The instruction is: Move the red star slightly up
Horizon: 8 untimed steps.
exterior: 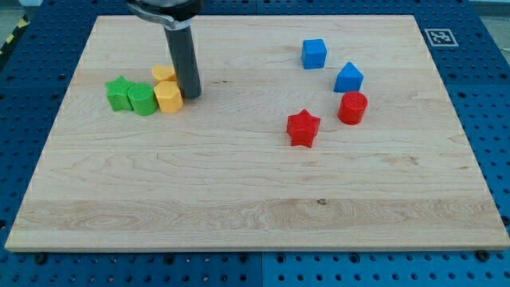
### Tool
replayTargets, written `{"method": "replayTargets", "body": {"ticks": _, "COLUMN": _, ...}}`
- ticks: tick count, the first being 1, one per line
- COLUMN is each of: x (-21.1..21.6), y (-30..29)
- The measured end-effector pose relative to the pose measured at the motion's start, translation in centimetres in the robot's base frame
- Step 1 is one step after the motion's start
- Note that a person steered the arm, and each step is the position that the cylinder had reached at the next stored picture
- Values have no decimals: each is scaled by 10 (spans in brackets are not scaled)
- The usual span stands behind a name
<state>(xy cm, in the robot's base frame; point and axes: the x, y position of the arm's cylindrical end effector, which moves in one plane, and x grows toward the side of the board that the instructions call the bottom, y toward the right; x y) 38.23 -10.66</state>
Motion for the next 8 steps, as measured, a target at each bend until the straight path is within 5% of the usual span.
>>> {"method": "replayTargets", "body": {"ticks": 2, "x": -8, "y": -9}}
{"method": "replayTargets", "body": {"ticks": 5, "x": 47, "y": 131}}
{"method": "replayTargets", "body": {"ticks": 8, "x": 51, "y": 147}}
